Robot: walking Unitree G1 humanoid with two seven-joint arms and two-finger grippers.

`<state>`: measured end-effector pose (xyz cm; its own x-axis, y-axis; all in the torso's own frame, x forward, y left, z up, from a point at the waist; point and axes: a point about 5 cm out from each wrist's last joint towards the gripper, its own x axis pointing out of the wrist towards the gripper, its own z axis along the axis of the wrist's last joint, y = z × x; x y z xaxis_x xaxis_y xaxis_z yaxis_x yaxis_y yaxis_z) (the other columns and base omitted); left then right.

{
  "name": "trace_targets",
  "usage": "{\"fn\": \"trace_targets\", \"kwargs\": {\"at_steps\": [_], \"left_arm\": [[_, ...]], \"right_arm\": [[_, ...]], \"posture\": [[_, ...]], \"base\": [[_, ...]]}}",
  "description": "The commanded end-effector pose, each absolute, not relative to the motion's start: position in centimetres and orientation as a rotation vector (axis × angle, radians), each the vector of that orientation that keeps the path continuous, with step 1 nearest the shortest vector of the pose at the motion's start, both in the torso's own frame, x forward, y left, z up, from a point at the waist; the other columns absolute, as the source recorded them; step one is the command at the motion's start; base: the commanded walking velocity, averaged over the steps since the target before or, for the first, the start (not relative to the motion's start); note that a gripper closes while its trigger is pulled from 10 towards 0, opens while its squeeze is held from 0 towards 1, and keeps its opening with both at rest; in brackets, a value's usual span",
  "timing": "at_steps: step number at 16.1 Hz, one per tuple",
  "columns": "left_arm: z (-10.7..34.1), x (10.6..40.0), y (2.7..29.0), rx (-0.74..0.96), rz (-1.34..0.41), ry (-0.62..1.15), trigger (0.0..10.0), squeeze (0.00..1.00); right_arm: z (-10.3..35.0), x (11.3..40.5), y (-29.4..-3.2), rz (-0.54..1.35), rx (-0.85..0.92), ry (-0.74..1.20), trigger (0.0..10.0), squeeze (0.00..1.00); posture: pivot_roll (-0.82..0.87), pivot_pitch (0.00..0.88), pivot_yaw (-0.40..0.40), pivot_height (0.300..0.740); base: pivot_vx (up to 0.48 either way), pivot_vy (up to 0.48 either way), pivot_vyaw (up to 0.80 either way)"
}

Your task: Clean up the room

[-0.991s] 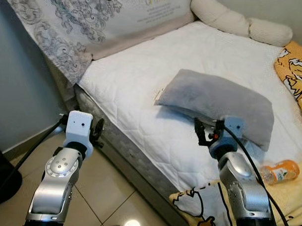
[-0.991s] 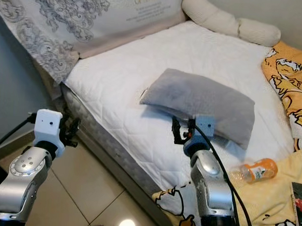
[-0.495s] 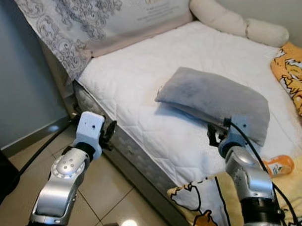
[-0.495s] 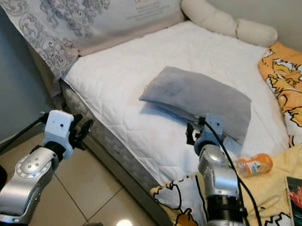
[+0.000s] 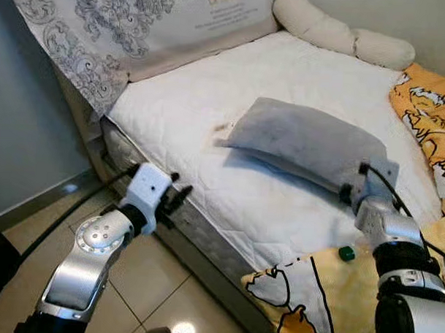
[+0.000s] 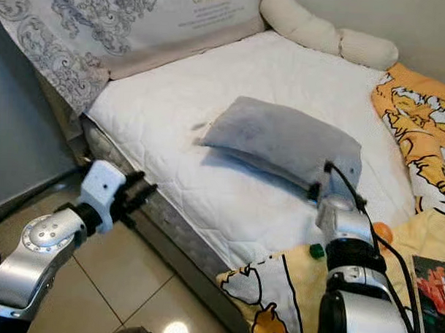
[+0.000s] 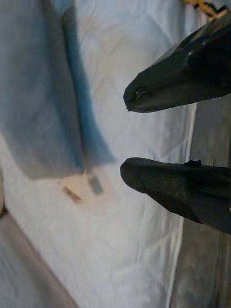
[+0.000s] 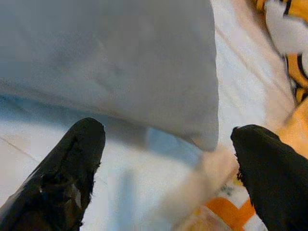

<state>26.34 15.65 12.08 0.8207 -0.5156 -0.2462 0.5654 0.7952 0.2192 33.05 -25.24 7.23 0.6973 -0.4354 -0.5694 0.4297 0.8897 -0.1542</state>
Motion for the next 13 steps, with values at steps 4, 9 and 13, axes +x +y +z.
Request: {"fn": "trace_targets", "kwargs": {"at_steps": [4,9,13], "left_arm": [[12.6,25.7,14.8,0.352,-0.766,0.197,10.0,0.0],[12.6,25.0,14.8,0.383,-0.839,0.224,10.0,0.0],[12.6,25.0,15.0,0.387,-0.836,0.234,10.0,0.0]], "right_arm": [[7.5,33.0,-27.0,-0.603,0.017,0.657,10.0,0.0],[5.1,31.3,-27.7,-0.715,0.143,0.74,10.0,0.0],[3.8,29.8,-28.8,-0.785,0.123,0.773,10.0,0.0]], "posture": [[0.08,0.0,-0.082,0.74],[0.09,0.0,-0.085,0.74],[0.1,0.0,-0.086,0.74]], "base": [[0.0,0.0,0.0],[0.0,0.0,0.0],[0.0,0.0,0.0]]}}
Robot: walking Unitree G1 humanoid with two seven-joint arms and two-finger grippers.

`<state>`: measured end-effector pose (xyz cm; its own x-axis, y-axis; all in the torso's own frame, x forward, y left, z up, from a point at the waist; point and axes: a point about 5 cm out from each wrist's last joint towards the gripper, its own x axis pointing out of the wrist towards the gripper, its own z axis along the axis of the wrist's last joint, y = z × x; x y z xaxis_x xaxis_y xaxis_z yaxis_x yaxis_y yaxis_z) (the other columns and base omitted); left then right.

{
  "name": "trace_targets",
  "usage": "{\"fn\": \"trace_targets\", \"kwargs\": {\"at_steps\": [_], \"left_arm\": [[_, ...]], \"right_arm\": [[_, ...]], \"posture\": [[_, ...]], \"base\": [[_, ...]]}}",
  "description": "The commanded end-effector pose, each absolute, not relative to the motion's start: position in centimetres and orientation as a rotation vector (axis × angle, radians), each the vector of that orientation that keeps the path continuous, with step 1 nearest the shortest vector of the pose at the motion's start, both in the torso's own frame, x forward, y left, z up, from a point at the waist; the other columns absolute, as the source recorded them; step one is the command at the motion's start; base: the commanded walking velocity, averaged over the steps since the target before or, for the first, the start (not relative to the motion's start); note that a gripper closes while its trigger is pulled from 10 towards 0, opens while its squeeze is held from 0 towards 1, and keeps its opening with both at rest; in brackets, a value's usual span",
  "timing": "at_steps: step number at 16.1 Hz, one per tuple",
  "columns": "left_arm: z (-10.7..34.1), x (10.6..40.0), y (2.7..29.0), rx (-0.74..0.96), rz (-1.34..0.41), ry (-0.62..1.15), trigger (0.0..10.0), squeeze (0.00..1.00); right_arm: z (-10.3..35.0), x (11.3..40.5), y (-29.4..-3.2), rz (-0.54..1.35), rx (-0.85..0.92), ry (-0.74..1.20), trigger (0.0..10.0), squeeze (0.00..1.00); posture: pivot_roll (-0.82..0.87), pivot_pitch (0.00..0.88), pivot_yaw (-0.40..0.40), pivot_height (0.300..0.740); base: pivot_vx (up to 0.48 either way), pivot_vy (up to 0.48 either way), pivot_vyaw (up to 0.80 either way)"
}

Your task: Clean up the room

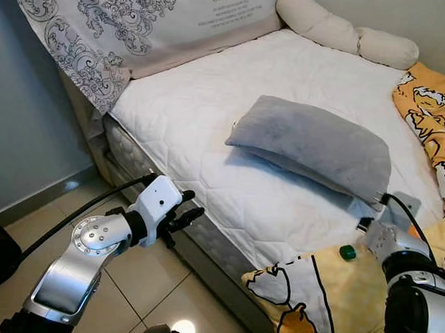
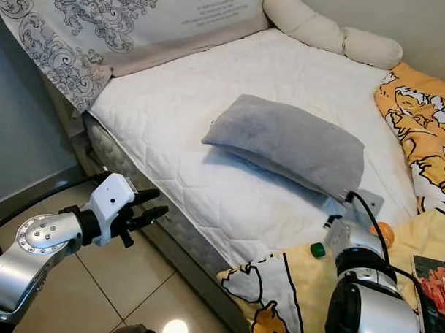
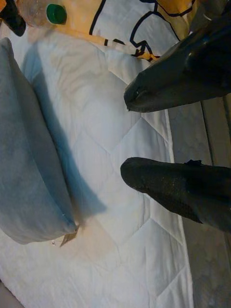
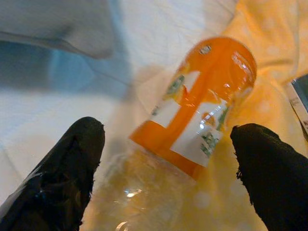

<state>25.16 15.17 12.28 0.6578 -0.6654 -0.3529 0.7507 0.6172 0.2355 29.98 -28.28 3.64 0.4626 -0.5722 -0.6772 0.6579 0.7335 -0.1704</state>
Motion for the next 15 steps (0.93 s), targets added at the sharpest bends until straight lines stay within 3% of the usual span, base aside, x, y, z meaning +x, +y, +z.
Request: {"fn": "trace_targets", "kwargs": {"at_steps": [1,6,9,11,12,13,15], "left_arm": [[12.6,25.0,15.1,0.387,-0.836,0.236,10.0,0.0],[12.8,25.2,15.5,0.398,-0.842,0.248,10.0,0.0],[12.9,25.2,15.7,0.4,-0.84,0.251,10.0,0.0],[12.9,25.1,15.7,0.399,-0.842,0.254,10.0,0.0],[12.9,25.0,15.7,0.399,-0.844,0.256,10.0,0.0],[12.9,25.0,15.7,0.398,-0.844,0.258,10.0,0.0],[12.9,25.1,15.7,0.398,-0.845,0.259,10.0,0.0]], "right_arm": [[3.6,29.7,-28.9,-0.788,0.132,0.777,10.0,0.0],[1.8,29.0,-27.9,-0.733,0.372,0.823,10.0,0.0],[1.4,28.3,-28.3,-0.799,0.464,0.833,10.0,0.0],[1.4,28.3,-28.4,-0.802,0.494,0.821,3.2,0.0],[1.4,28.3,-28.3,-0.796,0.5,0.816,1.0,0.0],[1.4,28.3,-28.3,-0.793,0.505,0.815,0.0,0.0],[1.4,28.3,-28.3,-0.792,0.502,0.807,0.0,0.0]], "posture": [[0.11,0.0,-0.083,0.74],[0.13,0.0,-0.067,0.74],[0.13,0.0,-0.072,0.74],[0.14,0.0,-0.073,0.74],[0.14,0.0,-0.073,0.74],[0.14,0.0,-0.072,0.74],[0.14,0.0,-0.07,0.74]], "base": [[0.0,0.0,0.0],[0.0,0.0,0.0],[0.0,0.0,0.0],[0.0,0.0,0.0],[0.0,0.0,0.0],[0.0,0.0,0.0],[0.0,0.0,0.0]]}}
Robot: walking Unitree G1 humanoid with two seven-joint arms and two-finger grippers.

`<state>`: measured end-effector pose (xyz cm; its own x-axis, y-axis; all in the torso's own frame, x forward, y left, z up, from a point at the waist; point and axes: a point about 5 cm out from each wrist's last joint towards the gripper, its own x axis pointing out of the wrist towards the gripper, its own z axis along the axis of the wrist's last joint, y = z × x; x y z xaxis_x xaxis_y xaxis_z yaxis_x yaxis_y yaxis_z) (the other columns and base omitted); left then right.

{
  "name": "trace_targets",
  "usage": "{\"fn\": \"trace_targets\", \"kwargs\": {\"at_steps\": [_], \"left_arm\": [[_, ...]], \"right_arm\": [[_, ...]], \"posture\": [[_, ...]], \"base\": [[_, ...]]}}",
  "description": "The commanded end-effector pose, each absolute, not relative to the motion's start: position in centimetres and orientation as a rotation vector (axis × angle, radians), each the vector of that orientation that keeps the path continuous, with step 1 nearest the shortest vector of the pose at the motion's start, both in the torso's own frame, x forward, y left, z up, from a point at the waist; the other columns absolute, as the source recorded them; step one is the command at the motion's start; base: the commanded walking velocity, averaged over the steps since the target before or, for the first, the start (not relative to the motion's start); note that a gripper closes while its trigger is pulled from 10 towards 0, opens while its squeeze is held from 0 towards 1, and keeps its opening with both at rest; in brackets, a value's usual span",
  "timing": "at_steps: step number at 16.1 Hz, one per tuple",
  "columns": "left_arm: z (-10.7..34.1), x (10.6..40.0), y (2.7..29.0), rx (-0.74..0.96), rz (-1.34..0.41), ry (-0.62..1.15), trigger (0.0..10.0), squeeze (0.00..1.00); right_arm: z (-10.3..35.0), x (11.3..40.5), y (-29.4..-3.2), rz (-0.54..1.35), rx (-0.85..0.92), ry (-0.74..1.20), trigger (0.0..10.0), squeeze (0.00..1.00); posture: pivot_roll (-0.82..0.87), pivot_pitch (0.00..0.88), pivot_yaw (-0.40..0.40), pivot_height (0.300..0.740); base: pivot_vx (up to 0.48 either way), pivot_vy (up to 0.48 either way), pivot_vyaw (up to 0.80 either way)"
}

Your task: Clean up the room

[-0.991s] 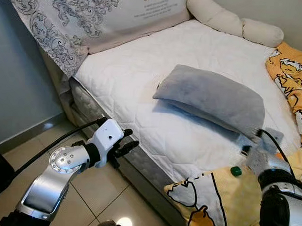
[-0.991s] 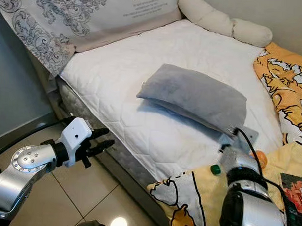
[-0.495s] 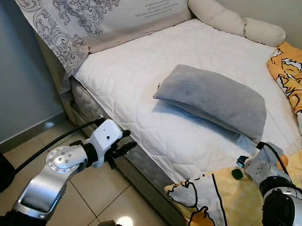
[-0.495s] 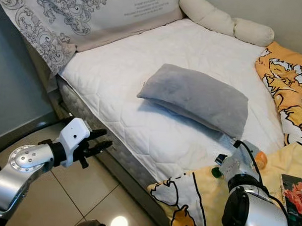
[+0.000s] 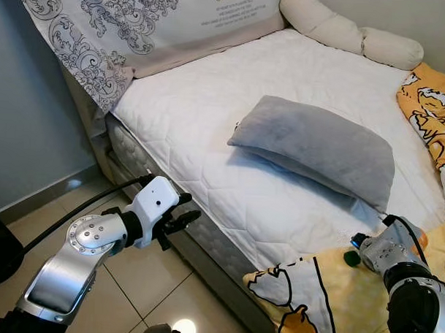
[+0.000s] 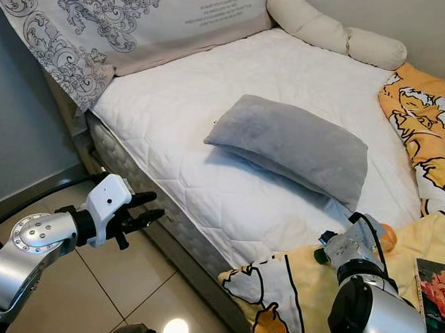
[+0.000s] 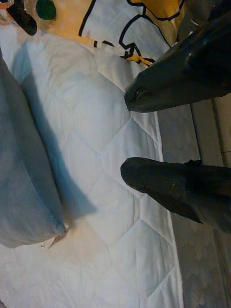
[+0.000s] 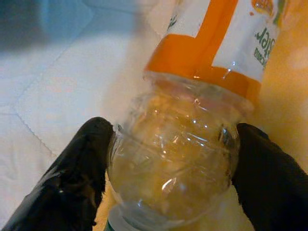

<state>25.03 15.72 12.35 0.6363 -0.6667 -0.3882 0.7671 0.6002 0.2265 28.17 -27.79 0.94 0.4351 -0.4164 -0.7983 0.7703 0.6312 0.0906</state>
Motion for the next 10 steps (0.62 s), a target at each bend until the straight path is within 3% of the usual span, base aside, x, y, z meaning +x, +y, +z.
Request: {"fn": "trace_targets", "kwargs": {"at_steps": [1,10], "left_arm": [[12.92,25.14,15.7,0.4,-0.846,0.26,10.0,0.0],[12.82,25.38,15.47,0.402,-0.858,0.262,10.0,0.0]], "right_arm": [[1.36,28.33,-28.35,-0.792,0.496,0.801,0.0,0.0],[1.44,28.3,-28.66,-0.803,0.479,0.767,0.0,0.0]], "posture": [[0.14,0.0,-0.068,0.74],[0.13,0.0,-0.063,0.74]], "base": [[0.0,0.0,0.0],[0.0,0.0,0.0]]}}
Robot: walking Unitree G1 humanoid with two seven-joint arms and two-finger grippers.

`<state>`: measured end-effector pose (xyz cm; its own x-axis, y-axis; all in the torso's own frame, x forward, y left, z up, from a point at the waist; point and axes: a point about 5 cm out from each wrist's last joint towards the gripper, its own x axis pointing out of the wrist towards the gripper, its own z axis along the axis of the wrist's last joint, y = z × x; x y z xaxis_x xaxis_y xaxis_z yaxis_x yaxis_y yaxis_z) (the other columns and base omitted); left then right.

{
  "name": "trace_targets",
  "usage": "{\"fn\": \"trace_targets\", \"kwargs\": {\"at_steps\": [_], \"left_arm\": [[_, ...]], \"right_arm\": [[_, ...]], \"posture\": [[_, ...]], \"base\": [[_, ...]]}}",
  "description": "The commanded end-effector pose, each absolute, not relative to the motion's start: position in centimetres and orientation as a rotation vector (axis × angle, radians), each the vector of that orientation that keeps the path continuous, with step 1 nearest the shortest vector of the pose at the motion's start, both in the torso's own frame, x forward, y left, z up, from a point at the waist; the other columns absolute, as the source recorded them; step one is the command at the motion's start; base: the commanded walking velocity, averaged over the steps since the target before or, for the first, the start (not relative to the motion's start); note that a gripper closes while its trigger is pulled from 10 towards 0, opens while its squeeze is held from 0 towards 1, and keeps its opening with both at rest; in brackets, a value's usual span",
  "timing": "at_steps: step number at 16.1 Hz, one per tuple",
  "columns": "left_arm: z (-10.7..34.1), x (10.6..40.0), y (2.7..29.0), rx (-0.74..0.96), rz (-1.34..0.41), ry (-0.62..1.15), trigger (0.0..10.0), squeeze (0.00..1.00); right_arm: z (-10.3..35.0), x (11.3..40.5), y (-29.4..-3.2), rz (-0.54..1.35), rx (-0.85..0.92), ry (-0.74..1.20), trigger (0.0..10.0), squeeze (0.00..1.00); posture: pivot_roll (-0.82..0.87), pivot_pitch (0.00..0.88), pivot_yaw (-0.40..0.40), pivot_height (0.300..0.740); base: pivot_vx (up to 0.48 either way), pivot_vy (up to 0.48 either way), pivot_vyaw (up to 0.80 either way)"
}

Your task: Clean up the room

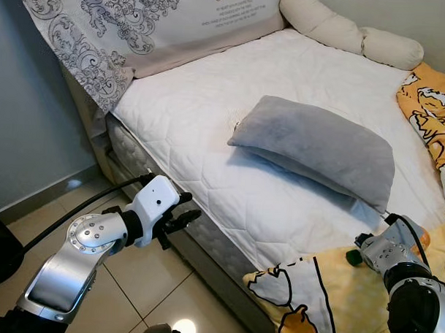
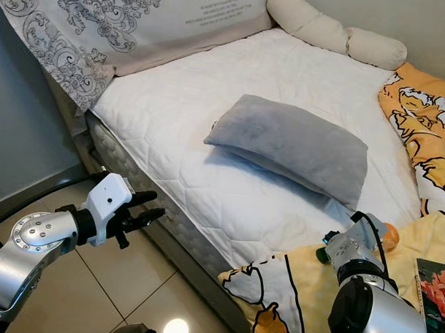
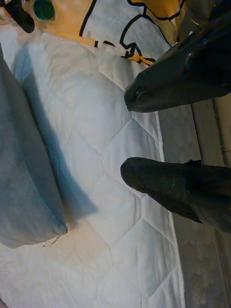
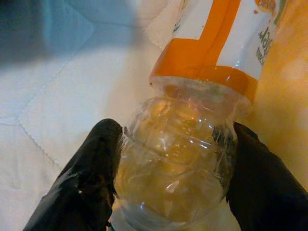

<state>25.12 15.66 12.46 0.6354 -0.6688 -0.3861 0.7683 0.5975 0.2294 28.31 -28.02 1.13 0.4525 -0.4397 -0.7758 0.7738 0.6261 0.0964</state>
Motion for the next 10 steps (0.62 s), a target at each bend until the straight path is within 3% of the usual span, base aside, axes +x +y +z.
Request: {"fn": "trace_targets", "kwargs": {"at_steps": [1,4,7,9,10], "left_arm": [[12.8,25.4,15.5,0.402,-0.858,0.263,10.0,0.0],[12.9,25.3,15.5,0.387,-0.839,0.251,10.0,0.0],[13.4,25.8,15.8,0.267,-0.66,0.164,10.0,0.0],[13.5,25.8,15.8,0.235,-0.611,0.146,10.0,0.0],[13.5,25.8,15.7,0.215,-0.587,0.136,10.0,0.0]], "right_arm": [[1.5,28.3,-28.7,-0.801,0.465,0.765,0.0,0.0],[2.4,28.9,-29.3,-0.807,0.414,0.719,0.0,0.0],[7.2,31.6,-30.8,-0.784,0.148,0.424,0.0,0.0],[9.3,32.5,-30.4,-0.743,0.029,0.284,0.0,0.0],[11.1,33.1,-29.1,-0.668,-0.124,0.153,0.5,0.0]], "posture": [[0.13,0.0,-0.063,0.74],[0.13,0.0,-0.07,0.74],[0.1,0.0,-0.065,0.74],[0.1,0.0,-0.065,0.74],[0.1,0.0,-0.067,0.74]], "base": [[0.0,0.0,0.0],[0.0,0.0,0.0],[0.0,0.0,0.0],[0.0,0.0,0.0],[0.0,0.0,0.0]]}}
